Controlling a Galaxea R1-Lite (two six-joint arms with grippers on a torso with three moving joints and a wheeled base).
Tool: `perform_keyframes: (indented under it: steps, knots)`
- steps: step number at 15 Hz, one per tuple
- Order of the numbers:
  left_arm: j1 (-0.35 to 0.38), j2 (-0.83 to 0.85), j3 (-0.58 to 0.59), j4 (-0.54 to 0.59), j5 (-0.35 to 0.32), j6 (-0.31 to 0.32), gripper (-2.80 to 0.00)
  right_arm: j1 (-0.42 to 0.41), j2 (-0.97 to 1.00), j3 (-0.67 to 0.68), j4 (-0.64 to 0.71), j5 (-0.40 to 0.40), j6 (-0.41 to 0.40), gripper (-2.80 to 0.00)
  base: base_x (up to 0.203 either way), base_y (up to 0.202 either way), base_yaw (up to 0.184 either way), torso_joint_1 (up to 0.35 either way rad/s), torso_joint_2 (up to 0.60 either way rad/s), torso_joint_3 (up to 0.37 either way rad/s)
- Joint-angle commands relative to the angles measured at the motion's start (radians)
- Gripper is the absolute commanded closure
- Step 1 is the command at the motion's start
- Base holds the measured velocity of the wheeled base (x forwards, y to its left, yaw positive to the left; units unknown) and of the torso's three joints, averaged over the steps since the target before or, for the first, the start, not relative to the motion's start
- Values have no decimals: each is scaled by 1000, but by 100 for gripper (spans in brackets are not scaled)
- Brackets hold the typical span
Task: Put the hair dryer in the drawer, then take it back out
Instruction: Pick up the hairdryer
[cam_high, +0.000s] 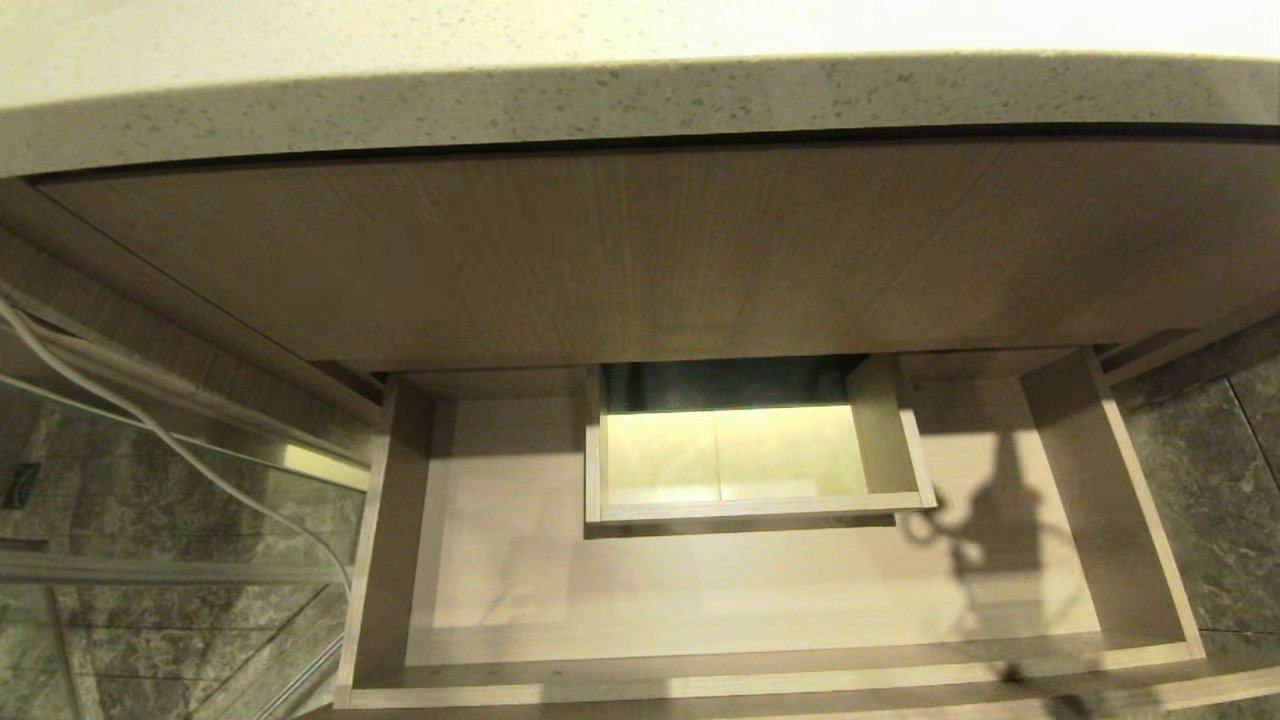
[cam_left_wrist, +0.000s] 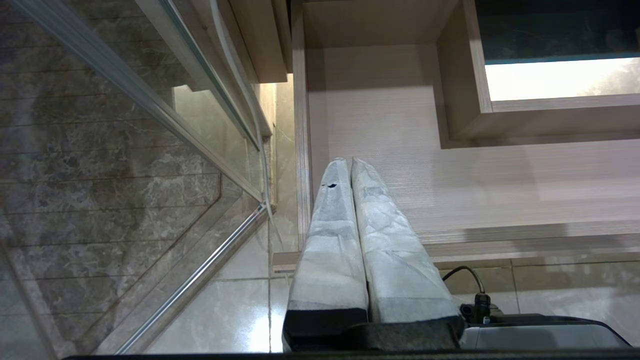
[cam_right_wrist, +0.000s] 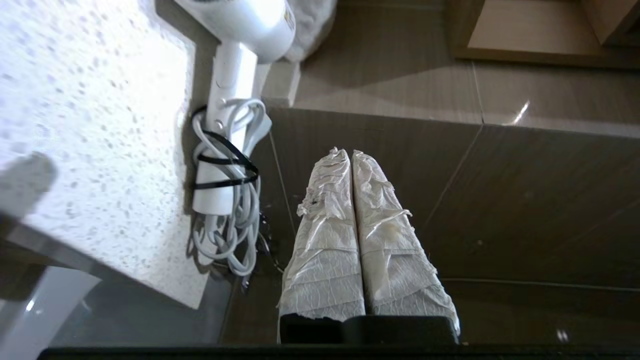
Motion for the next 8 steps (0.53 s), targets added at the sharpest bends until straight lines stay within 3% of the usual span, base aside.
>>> perform_keyframes:
  steps: [1, 8]
  knots:
    - [0, 0, 0, 0, 0, 0, 0, 1, 86, -11, -35, -58, -46, 0, 0, 0, 0, 0, 0, 0]
    - [0, 0, 0, 0, -1, 0, 0, 21, 191, -37, -39, -223, -120, 0, 0, 0, 0, 0, 0, 0]
